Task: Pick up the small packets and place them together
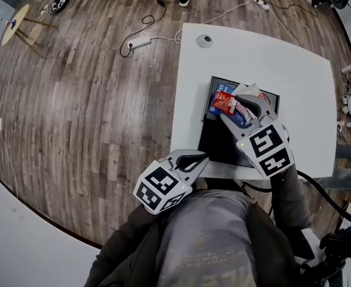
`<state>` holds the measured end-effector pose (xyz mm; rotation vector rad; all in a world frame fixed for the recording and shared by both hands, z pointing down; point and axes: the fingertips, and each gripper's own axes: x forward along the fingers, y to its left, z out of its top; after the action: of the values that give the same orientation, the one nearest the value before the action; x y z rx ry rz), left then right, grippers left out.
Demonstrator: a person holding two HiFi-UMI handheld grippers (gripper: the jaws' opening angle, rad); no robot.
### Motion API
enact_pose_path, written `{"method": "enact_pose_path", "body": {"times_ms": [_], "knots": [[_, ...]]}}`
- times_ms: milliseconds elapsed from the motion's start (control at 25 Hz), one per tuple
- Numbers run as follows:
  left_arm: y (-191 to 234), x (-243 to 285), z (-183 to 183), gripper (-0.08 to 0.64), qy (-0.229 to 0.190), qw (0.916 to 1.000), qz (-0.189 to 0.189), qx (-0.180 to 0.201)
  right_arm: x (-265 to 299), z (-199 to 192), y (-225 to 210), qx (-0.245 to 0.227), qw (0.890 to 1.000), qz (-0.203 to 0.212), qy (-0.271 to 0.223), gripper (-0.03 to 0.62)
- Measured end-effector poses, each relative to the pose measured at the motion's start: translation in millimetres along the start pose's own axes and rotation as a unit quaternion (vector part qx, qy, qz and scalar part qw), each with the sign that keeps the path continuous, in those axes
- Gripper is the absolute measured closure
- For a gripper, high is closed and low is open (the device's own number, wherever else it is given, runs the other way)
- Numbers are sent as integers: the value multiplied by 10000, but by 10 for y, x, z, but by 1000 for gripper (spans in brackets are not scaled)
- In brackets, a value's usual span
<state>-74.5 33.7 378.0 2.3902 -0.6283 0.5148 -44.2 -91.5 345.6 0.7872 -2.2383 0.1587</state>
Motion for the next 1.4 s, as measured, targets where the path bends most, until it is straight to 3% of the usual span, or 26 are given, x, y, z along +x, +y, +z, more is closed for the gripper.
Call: {"method": "enact_pose_path", "body": {"times_ms": [120, 280, 480, 640, 960, 1200, 1400], "knots": [[-54, -14, 91, 559, -123, 9995, 7, 291, -198, 58, 99, 591, 9967, 137, -544, 382], [-134, -53, 253, 559, -435, 9962, 185, 734, -453, 25, 263, 1352, 9835, 247, -1178, 397], [-227, -166, 410, 559, -905, 9877, 473, 1187, -714, -138, 570, 2262, 9582, 243, -1736, 471], [-314, -250, 515, 558, -1352, 9784, 583, 1451, -919, -295, 746, 2773, 9406, -37, -1956, 585], [-574, -270, 560, 558, -1622, 9749, 436, 1460, -1154, -461, 807, 3020, 9310, -617, -1954, 586], [-577, -289, 610, 558, -1698, 9722, 749, 1428, -1163, -521, 703, 2632, 9428, -842, -1865, 586], [-624, -183, 659, 558, -1695, 9709, 972, 1385, -1205, -590, 629, 2422, 9502, -718, -1824, 586]]}}
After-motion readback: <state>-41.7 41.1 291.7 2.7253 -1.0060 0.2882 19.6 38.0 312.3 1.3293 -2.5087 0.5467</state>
